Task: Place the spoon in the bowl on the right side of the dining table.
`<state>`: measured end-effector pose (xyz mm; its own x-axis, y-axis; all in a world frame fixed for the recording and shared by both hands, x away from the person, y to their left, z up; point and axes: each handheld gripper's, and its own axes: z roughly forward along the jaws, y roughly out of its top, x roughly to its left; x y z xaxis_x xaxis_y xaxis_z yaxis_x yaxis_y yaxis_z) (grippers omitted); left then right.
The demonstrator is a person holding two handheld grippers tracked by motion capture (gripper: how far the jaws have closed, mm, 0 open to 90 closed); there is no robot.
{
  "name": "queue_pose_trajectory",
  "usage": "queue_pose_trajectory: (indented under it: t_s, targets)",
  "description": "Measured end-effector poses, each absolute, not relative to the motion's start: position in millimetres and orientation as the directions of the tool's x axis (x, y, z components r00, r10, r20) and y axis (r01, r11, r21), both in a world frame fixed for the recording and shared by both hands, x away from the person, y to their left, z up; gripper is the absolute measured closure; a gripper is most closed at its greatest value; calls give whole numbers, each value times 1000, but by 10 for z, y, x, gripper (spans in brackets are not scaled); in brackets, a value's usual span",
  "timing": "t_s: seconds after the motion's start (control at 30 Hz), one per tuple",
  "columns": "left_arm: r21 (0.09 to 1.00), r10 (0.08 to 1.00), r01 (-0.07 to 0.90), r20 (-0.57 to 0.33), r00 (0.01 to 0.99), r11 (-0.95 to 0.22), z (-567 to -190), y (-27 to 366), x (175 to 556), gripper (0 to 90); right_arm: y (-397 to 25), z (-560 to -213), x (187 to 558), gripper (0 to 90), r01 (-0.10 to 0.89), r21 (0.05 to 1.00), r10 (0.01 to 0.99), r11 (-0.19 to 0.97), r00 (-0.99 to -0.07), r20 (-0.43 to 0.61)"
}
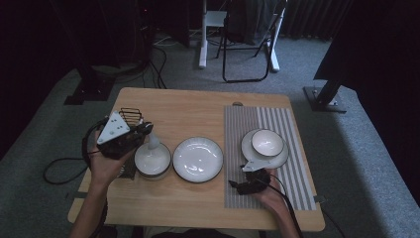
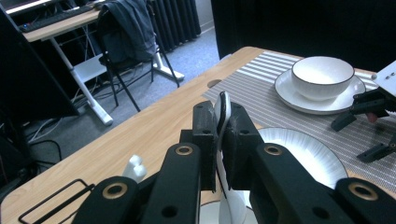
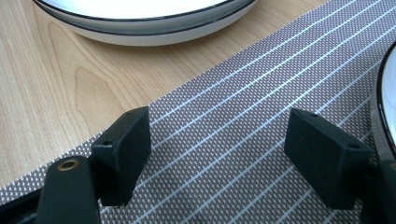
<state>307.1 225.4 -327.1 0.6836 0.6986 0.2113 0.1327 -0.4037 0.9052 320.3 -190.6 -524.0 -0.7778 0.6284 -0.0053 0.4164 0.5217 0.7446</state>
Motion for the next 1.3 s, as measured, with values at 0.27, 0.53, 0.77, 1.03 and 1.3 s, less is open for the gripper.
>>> queue_pose_trajectory:
  t_s: [0.27,0.53,0.77,1.03,1.3]
  targets:
    - [911,686,126,199,700,-392,-3268,2175,3128,851,-1919,-5244,3195,207,424,737,631,527,-776,-5]
    - [917,672,122,183,718,-380,-3272,2065,3161,851,-1942,-5252,3163,206,427,737,633,524,-774,-1]
    - [919,650,109,181,738,-380,-3267,1927,3184,851,-1965,-5260,3151,206,430,736,630,523,-776,6]
    - [915,628,98,187,756,-391,-3270,1788,3217,851,-1959,-5265,3145,195,428,731,628,531,-778,0]
    - [906,615,76,219,758,-417,-3292,1635,3230,851,-1954,-5266,3136,189,421,733,630,534,-777,-13]
